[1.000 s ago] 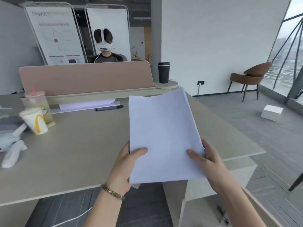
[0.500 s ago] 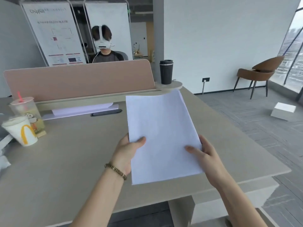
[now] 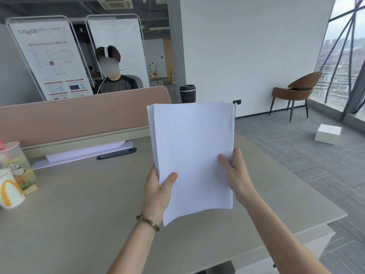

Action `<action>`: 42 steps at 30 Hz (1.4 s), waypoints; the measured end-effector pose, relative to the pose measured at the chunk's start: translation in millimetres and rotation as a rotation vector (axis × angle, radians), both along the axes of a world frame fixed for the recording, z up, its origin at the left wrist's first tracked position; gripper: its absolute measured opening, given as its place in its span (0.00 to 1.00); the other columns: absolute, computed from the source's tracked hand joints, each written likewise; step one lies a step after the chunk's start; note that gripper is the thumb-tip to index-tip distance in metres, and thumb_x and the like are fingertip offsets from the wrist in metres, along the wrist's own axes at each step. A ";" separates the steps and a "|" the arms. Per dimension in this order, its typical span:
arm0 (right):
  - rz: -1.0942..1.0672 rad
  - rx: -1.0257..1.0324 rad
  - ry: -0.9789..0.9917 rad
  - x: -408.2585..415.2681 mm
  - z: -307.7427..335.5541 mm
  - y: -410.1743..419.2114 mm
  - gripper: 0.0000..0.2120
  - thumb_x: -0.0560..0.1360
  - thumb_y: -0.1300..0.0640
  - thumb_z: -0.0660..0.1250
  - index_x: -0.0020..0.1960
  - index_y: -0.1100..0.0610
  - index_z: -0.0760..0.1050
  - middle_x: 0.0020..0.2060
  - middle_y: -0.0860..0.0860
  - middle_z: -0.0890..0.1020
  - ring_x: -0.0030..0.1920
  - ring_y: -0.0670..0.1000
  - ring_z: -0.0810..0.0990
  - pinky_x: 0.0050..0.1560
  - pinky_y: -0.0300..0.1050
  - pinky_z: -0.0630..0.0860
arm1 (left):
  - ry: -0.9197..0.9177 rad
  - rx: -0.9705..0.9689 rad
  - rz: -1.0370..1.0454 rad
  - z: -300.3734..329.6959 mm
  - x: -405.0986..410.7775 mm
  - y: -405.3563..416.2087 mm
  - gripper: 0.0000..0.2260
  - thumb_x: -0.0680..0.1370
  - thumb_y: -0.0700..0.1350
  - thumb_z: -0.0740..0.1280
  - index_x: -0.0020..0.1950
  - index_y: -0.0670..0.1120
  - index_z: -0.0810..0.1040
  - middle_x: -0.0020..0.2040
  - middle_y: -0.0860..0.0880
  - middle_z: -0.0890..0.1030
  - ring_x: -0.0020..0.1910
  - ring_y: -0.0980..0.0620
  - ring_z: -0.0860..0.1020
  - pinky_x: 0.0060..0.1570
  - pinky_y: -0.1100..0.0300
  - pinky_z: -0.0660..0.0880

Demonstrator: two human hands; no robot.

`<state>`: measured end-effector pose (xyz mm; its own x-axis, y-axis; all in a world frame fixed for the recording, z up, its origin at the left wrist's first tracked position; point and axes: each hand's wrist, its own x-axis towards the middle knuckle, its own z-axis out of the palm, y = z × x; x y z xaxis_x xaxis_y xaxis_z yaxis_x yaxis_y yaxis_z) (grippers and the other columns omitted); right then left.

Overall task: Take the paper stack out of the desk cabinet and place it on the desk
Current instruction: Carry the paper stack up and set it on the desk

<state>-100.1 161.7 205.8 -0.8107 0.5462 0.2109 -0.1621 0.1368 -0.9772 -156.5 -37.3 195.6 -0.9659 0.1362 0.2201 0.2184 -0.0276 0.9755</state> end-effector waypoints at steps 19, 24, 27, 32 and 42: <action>-0.020 0.059 0.134 10.9 10.4 -24.3 0.18 0.75 0.45 0.67 0.53 0.58 0.68 0.45 0.52 0.80 0.46 0.57 0.81 0.51 0.64 0.79 | 0.020 0.062 0.056 -17.5 -13.9 -8.1 0.13 0.72 0.41 0.77 0.54 0.49 0.82 0.49 0.55 0.87 0.49 0.57 0.85 0.47 0.59 0.80; -0.026 0.074 0.170 1.1 21.6 -22.5 0.20 0.74 0.43 0.67 0.51 0.58 0.68 0.47 0.65 0.77 0.41 0.57 0.78 0.49 0.70 0.77 | 0.067 0.042 0.156 -12.7 -22.3 5.8 0.10 0.71 0.44 0.78 0.50 0.49 0.84 0.47 0.55 0.87 0.49 0.57 0.84 0.49 0.59 0.79; -0.043 0.089 0.175 -1.8 18.5 -15.7 0.17 0.75 0.45 0.67 0.52 0.57 0.68 0.49 0.63 0.78 0.46 0.64 0.79 0.49 0.66 0.78 | 0.082 0.055 0.135 -13.5 -25.1 6.4 0.11 0.71 0.44 0.78 0.52 0.48 0.84 0.47 0.56 0.87 0.48 0.59 0.84 0.48 0.61 0.79; 0.054 0.026 0.064 -6.6 -36.0 -9.9 0.12 0.74 0.47 0.70 0.56 0.44 0.72 0.52 0.43 0.83 0.55 0.47 0.84 0.57 0.59 0.80 | -0.076 -0.054 0.068 -56.5 -22.2 -3.0 0.09 0.71 0.44 0.77 0.51 0.50 0.84 0.47 0.55 0.87 0.48 0.57 0.85 0.50 0.58 0.80; 0.105 0.055 -0.027 -13.4 -66.3 1.6 0.10 0.78 0.51 0.68 0.57 0.47 0.70 0.55 0.44 0.83 0.55 0.45 0.83 0.57 0.54 0.80 | -0.074 -0.256 0.044 -78.7 -26.2 -6.2 0.04 0.72 0.46 0.77 0.45 0.51 0.84 0.41 0.62 0.86 0.41 0.65 0.83 0.41 0.66 0.75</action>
<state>-113.4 163.4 139.5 -0.8686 0.4463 0.2152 -0.1519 0.1736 -0.9730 -182.8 -43.4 116.8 -0.9843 0.1360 0.1130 0.1423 0.2300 0.9627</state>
